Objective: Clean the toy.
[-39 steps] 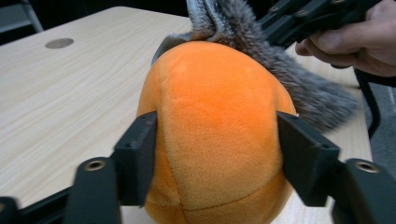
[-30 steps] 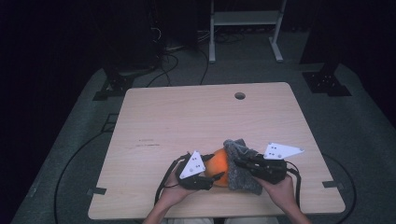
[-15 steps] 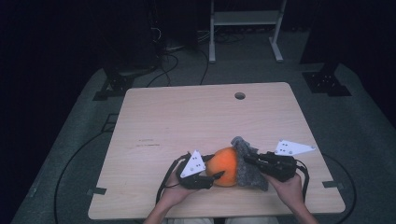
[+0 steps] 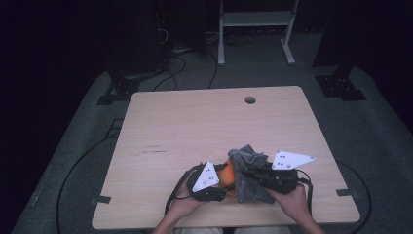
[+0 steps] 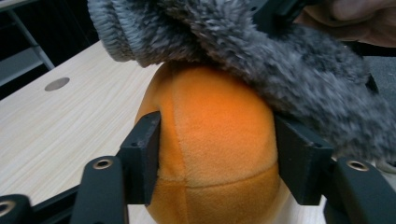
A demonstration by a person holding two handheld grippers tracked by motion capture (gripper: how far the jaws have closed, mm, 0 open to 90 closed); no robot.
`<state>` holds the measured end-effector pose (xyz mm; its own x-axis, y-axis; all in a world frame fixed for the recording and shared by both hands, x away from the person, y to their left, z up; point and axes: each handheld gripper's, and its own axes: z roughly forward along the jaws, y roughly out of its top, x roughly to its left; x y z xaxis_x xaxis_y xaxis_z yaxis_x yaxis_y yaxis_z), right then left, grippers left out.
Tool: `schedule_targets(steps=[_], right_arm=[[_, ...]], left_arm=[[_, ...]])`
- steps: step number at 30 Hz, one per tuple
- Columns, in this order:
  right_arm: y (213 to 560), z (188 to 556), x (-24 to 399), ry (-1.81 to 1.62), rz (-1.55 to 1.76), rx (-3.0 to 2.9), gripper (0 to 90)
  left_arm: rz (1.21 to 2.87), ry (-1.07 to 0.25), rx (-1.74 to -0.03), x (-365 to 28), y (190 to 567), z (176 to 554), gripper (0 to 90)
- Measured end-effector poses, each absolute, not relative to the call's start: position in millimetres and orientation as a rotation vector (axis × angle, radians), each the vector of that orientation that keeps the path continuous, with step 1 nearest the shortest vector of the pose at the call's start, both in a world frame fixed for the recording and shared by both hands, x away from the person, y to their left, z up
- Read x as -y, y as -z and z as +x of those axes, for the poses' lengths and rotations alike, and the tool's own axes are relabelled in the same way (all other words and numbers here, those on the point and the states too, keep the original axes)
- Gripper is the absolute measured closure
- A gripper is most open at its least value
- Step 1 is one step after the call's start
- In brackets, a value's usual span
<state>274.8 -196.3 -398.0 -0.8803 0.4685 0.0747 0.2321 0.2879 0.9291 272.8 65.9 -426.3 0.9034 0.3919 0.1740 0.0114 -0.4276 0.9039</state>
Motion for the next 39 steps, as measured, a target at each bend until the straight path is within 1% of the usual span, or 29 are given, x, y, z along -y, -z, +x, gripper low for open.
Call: schedule_targets(steps=[2, 3, 5, 7, 9, 11, 14, 16, 18, 21, 22, 23, 25, 26, 27, 31, 33, 34, 35, 39], right_arm=[[400.1, 277.6, 200.2, -1.634, 0.676, -2.340, 82.4], [405.2, 284.6, 212.3, -1.579, 0.776, -2.315, 82.6], [406.6, 288.0, 220.2, -1.559, 0.845, -2.307, 82.6], [404.0, 283.7, 221.0, -1.600, 0.816, -2.292, 82.5], [398.3, 275.2, 213.2, -1.669, 0.715, -2.296, 82.5], [395.0, 269.0, 199.5, -1.614, 0.613, -2.323, 82.5], [401.1, 273.9, 199.8, -1.604, 0.637, -2.342, 82.5], [405.1, 283.0, 212.2, -1.572, 0.753, -2.329, 82.6], [402.1, 282.7, 217.2, -1.568, 0.786, -2.296, 82.7], [396.3, 280.6, 213.5, -1.571, 0.757, -2.278, 82.7], [397.2, 281.5, 211.8, -1.557, 0.760, -2.291, 82.7], [400.0, 283.2, 211.5, -1.555, 0.769, -2.300, 82.7], [406.3, 286.4, 214.5, -1.592, 0.805, -2.312, 82.7], [407.9, 285.9, 215.0, -1.597, 0.815, -2.323, 82.7], [408.5, 284.2, 214.9, -1.589, 0.810, -2.331, 82.7], [398.3, 275.5, 214.1, -1.587, 0.770, -2.323, 82.8], [389.3, 269.3, 210.3, -1.659, 0.687, -2.308, 82.8], [385.1, 266.9, 206.3, -1.657, 0.652, -2.301, 82.7], [382.7, 267.1, 201.9, -1.630, 0.626, -2.324, 82.7], [398.0, 281.5, 206.2, -1.644, 0.699, -2.383, 82.7]], left_arm=[[1.981, -0.430, -0.300, -67.2, 426.5, 273.7, 39.9], [1.976, -0.414, -0.312, -68.2, 426.4, 275.0, 39.8], [1.964, -0.398, -0.326, -68.2, 426.6, 276.5, 38.2], [1.955, -0.398, -0.339, -67.3, 426.7, 277.0, 36.2], [1.955, -0.400, -0.335, -65.1, 426.2, 276.6, 34.9], [1.966, -0.420, -0.315, -63.6, 425.6, 274.9, 35.6], [1.974, -0.412, -0.325, -66.3, 426.3, 275.4, 36.2], [1.971, -0.395, -0.334, -68.6, 426.6, 277.1, 36.3], [1.970, -0.393, -0.324, -67.8, 426.7, 276.7, 36.9], [1.984, -0.406, -0.277, -65.8, 426.7, 273.1, 37.2], [1.981, -0.398, -0.287, -66.9, 426.3, 274.2, 36.2], [1.972, -0.380, -0.312, -68.5, 426.1, 276.4, 32.5], [1.930, -0.301, -0.370, -70.0, 426.4, 280.9, 23.3], [1.920, -0.267, -0.394, -70.2, 426.4, 282.3, 21.1], [1.923, -0.260, -0.399, -69.9, 426.5, 282.5, 21.7], [1.943, -0.313, -0.324, -69.3, 426.2, 277.4, 37.3], [1.975, -0.353, -0.233, -66.7, 425.8, 271.3, 39.6], [1.975, -0.353, -0.233, -66.7, 425.8, 271.3, 40.7], [2.001, -0.379, -0.164, -64.4, 425.5, 266.7, 41.5], [2.032, -0.392, -0.140, -66.9, 427.3, 267.6, 43.5]])
